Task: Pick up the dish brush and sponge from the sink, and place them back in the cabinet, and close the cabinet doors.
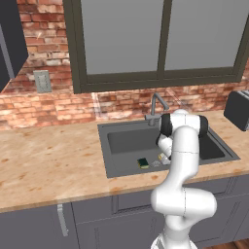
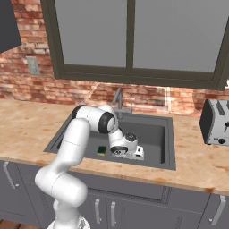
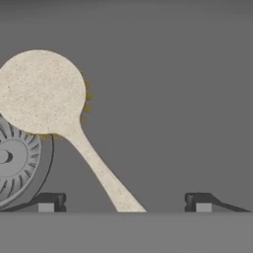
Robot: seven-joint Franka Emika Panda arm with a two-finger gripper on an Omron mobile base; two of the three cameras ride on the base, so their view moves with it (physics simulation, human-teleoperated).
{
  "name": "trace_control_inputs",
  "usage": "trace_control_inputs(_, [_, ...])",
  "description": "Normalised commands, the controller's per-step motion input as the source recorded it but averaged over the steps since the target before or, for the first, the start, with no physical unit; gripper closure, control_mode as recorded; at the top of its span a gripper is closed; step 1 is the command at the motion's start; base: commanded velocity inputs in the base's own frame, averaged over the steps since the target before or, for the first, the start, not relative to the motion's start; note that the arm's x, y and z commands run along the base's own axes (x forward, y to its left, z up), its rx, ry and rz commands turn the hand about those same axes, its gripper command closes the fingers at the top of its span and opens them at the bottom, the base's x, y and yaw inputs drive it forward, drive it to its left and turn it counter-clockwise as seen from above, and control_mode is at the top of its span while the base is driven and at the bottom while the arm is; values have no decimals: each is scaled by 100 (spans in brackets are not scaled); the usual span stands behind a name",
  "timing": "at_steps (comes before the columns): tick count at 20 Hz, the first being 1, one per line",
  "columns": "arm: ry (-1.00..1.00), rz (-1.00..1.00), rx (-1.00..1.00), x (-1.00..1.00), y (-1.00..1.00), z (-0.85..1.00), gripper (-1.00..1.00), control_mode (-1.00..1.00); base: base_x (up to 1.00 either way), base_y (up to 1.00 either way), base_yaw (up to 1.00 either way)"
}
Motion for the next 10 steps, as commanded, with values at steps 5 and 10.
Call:
trace_control_inputs(5, [0,0,0,0,0,0,100,-100,0,0,0])
trace_control_inputs(10, [0,0,0,0,0,0,100,-100,0,0,0])
